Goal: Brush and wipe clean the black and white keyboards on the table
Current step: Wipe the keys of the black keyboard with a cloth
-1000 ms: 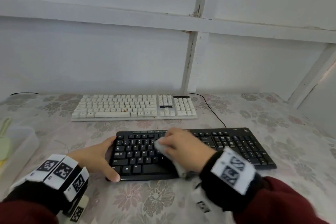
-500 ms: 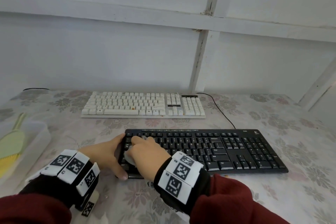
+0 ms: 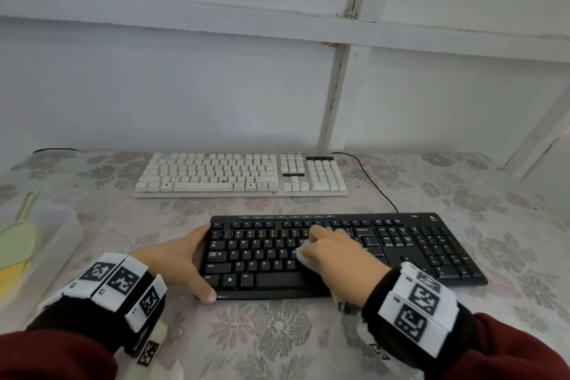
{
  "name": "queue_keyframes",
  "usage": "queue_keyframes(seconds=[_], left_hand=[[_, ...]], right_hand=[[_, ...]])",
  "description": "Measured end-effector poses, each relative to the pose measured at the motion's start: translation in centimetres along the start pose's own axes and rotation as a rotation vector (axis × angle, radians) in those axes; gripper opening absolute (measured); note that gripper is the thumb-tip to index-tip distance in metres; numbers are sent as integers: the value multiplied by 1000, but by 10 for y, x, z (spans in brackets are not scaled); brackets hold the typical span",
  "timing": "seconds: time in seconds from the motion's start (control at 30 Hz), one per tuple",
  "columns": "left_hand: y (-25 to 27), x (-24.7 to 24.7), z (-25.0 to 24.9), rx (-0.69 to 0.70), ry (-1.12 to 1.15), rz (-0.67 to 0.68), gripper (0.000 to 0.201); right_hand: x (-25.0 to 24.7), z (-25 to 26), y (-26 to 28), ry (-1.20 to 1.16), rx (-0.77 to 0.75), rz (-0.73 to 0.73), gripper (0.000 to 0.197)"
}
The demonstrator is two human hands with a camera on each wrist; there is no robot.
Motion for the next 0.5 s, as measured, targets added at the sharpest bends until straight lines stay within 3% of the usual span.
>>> queue_keyframes(seconds=[0.1,0.17,0.23,0.37,0.5], left_hand=[[0,0,1,-22,-17,1,148],[1,0,0,-27,-32,-1,148],[2,0,-1,-34,-33,0,146],[3,-2,-3,-20,-38,-4,147],[4,-2,-7,0,-90,-9,154]], right_hand=[[-7,-29,3,25,115,44,24],[-17,-18,0,-41,108,39,23],[-24,17,-10,-129,23,21,26],[-16,107,-35,-72,-236,30,12],[4,137,-50,77,-249,175,33]])
Point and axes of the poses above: each hand's wrist, its own y-axis away from the middle knuckle, its own x-axis out of the palm, z = x × y, the point moved 8 cm from there along -y, towards the middle knuckle, and after that the axes turned 8 degrees about -z, right-handed, at the moved point
